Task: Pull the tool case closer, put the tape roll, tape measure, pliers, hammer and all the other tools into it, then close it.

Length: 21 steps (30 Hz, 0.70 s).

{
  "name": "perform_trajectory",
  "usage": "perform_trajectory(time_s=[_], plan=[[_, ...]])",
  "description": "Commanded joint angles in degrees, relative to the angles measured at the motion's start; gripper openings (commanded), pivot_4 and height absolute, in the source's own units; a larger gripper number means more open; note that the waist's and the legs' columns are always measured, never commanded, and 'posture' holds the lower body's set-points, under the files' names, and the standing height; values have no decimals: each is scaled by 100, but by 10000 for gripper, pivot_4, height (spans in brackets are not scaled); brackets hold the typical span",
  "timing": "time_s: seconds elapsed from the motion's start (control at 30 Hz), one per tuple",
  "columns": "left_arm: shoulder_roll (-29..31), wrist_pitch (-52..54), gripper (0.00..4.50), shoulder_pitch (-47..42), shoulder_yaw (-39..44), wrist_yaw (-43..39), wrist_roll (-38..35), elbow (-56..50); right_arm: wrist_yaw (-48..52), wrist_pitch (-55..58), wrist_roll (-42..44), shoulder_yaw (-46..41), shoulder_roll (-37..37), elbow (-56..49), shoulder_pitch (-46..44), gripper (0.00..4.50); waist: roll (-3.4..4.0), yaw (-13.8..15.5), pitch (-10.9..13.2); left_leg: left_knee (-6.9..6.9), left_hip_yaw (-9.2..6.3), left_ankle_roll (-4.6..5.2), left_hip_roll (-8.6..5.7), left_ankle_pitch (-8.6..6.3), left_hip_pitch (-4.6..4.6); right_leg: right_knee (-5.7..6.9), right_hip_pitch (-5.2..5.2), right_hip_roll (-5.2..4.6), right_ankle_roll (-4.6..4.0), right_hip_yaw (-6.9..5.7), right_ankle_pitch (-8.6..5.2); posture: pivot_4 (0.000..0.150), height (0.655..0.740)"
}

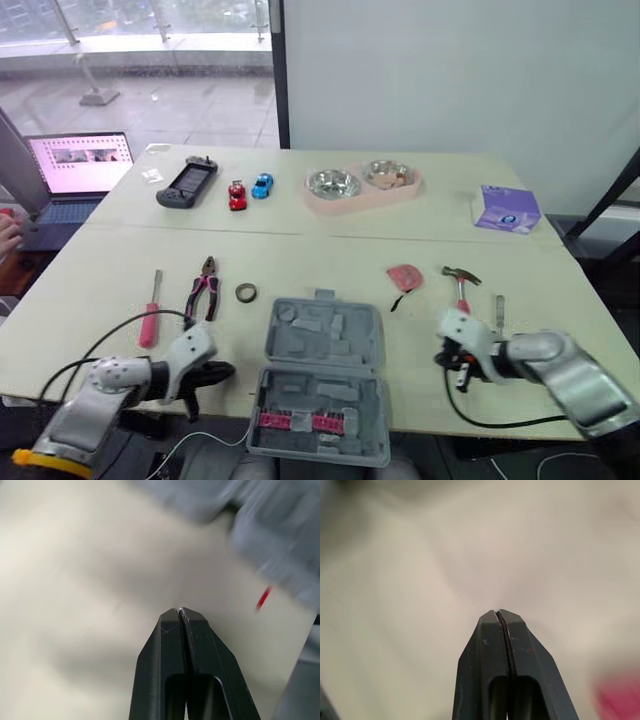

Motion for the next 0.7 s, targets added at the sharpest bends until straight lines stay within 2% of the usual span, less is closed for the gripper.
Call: perform_trajectory(time_s=[0.03,0.17,0.27,0.37,0.47,0.6,0.63,0.7], plan=[[118,42,625,141,1021,68,-565,81,199,-657,522,-975,7,250,132,0,-1,0,23,0,0,0,0,0,0,1,0,0,0,0,0,1500,7400],[194,62,625,258,2356,196,-1158,598,430,-1311,1115,-2035,124,949,269,0,-11,19,40,-1,0,2,0,0,-5,3,0,0,0,-1,1,1500,7400],[331,-317,625,310,3124,353,-1192,1535,587,-1706,1388,-2627,123,1786,255,0,-10,15,44,-4,0,3,-1,-1,-4,2,0,0,-1,-1,2,1500,7400],[522,-820,0,444,3450,463,-1010,2533,620,-2092,1434,-2965,42,2602,242,8102,-10,-6,45,-6,3,3,-1,-2,-4,-3,-4,0,-1,-1,1,1500,7400],[598,-1144,8981,508,3556,603,-928,3081,606,-2363,1379,-3060,-19,3070,255,23216,-10,-17,48,-8,9,2,-1,-4,-4,-8,-32,-3,-1,0,1,1500,7400],[622,-1354,28042,623,3548,642,-899,3344,468,-2649,1284,-3066,-17,3419,291,43069,-9,-14,48,-6,11,-13,0,-12,-5,-7,-38,-3,-3,1,3,1500,7400],[619,-1384,33899,624,3542,644,-911,3366,439,-2679,1291,-3077,0,3437,296,45000,-9,-12,48,-6,11,-15,0,-13,-5,-7,-39,-3,-4,0,3,1500,7400],[602,-1406,43788,628,3531,648,-937,3352,392,-2697,1329,-3096,26,3449,289,45000,-7,-12,48,-6,12,-16,0,-14,-5,-7,-40,-3,-5,1,3,1500,7400]])
